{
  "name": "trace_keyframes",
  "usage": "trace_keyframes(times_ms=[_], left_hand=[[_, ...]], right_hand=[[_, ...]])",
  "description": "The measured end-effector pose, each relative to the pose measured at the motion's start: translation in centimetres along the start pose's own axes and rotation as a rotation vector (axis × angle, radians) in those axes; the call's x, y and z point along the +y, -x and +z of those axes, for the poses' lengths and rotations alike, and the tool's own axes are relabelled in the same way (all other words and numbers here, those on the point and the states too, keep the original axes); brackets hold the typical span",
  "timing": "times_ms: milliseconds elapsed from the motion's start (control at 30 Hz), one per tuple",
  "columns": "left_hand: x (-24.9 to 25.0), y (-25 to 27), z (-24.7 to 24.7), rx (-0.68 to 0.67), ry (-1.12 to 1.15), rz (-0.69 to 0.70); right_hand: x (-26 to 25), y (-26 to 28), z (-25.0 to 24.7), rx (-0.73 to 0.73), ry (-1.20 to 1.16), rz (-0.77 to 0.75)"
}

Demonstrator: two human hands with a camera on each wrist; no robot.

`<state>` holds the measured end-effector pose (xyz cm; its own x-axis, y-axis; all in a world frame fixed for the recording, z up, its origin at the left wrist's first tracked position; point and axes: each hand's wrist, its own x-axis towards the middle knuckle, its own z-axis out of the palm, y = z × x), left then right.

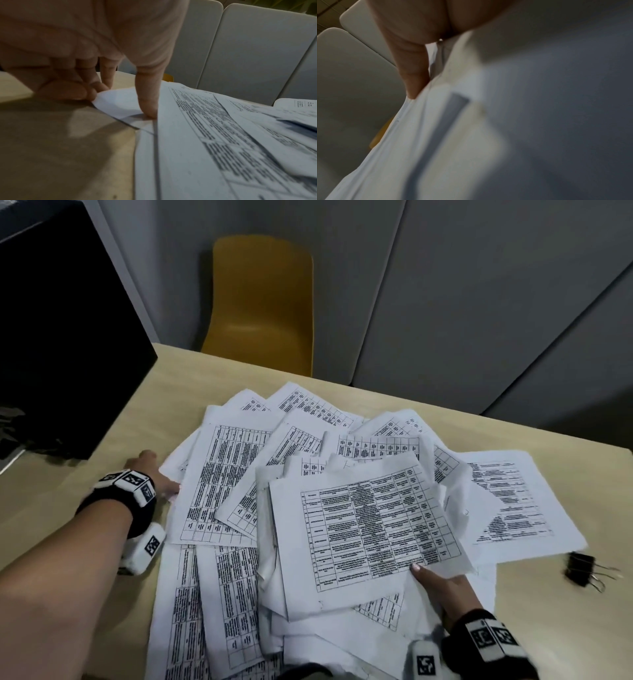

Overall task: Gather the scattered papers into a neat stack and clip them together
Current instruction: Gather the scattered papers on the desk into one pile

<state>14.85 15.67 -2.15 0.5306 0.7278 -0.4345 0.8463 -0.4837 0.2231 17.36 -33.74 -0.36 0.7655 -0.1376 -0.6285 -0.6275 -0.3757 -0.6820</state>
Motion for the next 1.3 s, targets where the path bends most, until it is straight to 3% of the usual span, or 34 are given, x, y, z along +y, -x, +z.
trace_keyframes(times_ms=[133, 267, 333, 500, 633, 700, 800, 933, 1133, 1300], left_hand=[[-0.4, 0.6, -0.5, -0.081, -0.013, 0.035], [-0.3, 2.5, -0.7, 0.107, 0.160, 0.127], [-1.1, 3.5, -0.1, 0.083, 0.288, 0.107], [-1.5, 8.9, 2.6, -0.307, 0.811, -0.058], [-0.7, 10.8, 2.8, -0.532, 1.169, -0.222], [0.6, 11.4, 2.4, -0.530, 1.118, -0.209], [2.9, 12.7, 3.0, -0.273, 0.697, -0.081], [4.1, 12.4, 5.1, -0.121, 0.573, 0.007], [1.5, 13.6, 3.7, -0.036, 0.605, 0.093], [-2.5, 14.7, 3.6, -0.108, 0.514, 0.040]], right_hand=[[0.3, -0.2, 0.0, 0.005, -0.023, -0.005], [1.0, -0.8, -0.3, 0.001, -0.063, 0.030], [1.2, -0.8, -0.3, -0.016, -0.072, 0.032], [1.3, -0.8, -0.3, -0.063, -0.090, -0.042], [0.6, -0.2, 0.0, -0.048, -0.071, -0.087], [0.3, 0.1, 0.1, -0.039, -0.048, -0.085], [0.2, 0.2, -0.1, -0.056, -0.018, -0.068], [0.4, 0.0, -0.2, -0.054, 0.027, -0.047], [0.9, -0.2, -0.4, -0.098, 0.059, -0.065], [0.6, 0.7, -0.6, -0.089, 0.025, -0.091]])
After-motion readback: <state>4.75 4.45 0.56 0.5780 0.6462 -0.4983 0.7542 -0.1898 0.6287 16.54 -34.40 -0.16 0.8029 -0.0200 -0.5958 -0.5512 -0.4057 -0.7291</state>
